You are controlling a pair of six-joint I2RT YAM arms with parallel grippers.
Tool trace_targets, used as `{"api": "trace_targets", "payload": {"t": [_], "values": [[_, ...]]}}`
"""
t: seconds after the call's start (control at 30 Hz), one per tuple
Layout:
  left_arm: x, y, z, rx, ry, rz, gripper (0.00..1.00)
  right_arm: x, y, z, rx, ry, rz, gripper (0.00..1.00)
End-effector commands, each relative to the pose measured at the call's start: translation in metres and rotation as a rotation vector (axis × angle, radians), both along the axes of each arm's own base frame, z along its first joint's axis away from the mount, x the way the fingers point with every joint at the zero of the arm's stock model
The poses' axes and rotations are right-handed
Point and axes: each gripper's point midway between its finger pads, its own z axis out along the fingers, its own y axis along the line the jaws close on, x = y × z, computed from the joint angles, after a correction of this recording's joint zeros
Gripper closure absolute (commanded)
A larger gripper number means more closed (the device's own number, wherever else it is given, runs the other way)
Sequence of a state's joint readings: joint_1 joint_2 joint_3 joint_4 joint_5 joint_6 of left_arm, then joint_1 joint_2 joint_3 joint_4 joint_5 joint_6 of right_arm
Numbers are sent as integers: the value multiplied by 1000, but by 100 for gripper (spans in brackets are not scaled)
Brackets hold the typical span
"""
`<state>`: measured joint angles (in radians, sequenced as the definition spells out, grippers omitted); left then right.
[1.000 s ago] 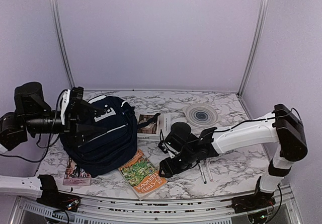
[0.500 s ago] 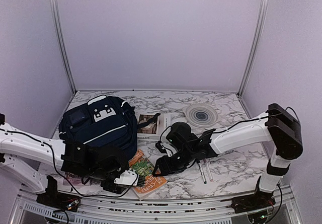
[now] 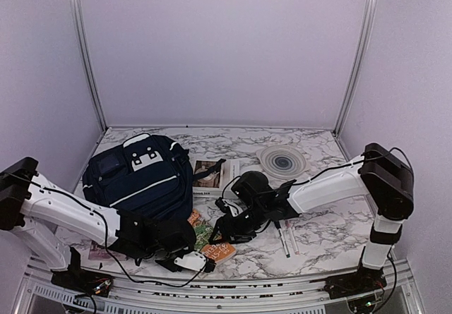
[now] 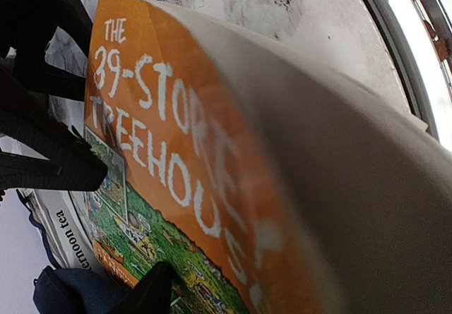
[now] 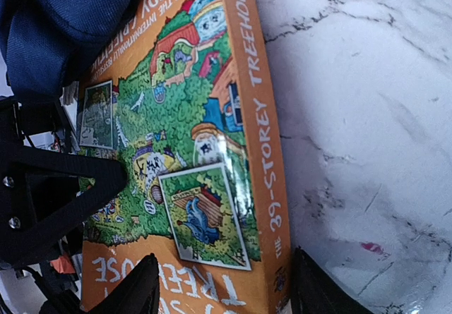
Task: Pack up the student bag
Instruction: Pick up the book at the corner of the board.
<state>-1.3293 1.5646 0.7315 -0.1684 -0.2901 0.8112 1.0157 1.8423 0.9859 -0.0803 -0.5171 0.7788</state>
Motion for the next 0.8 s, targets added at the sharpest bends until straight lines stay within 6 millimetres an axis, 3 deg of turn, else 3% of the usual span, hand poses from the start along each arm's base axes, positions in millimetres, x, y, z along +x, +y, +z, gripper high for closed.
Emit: {"api": "trace_targets", "payload": {"t": [0.0,0.03,0.13,0.33,0.4,0.47,0.6,0.77], "values": [[-7,-7,-27,-59,52,5,59,-35,56,70,275,54,170,41],[-6,-7,-22,-75,40,11,72,-35,57,79,290,52,171,41],[-6,-11,2,-168,41,51,97,-28,50,91,291,41,133,43],[-4,-22,62,-450,38,106,100,-4,16,101,220,-33,1,41],[2,-21,83,-543,40,148,100,7,3,116,208,-93,-55,38],[7,-19,105,-640,55,184,100,19,-7,142,234,-170,-115,36],[10,-13,151,-830,123,212,100,30,-18,216,362,-374,-150,33],[-3,-5,204,-1024,249,168,100,17,-38,286,457,-713,-25,31]]}}
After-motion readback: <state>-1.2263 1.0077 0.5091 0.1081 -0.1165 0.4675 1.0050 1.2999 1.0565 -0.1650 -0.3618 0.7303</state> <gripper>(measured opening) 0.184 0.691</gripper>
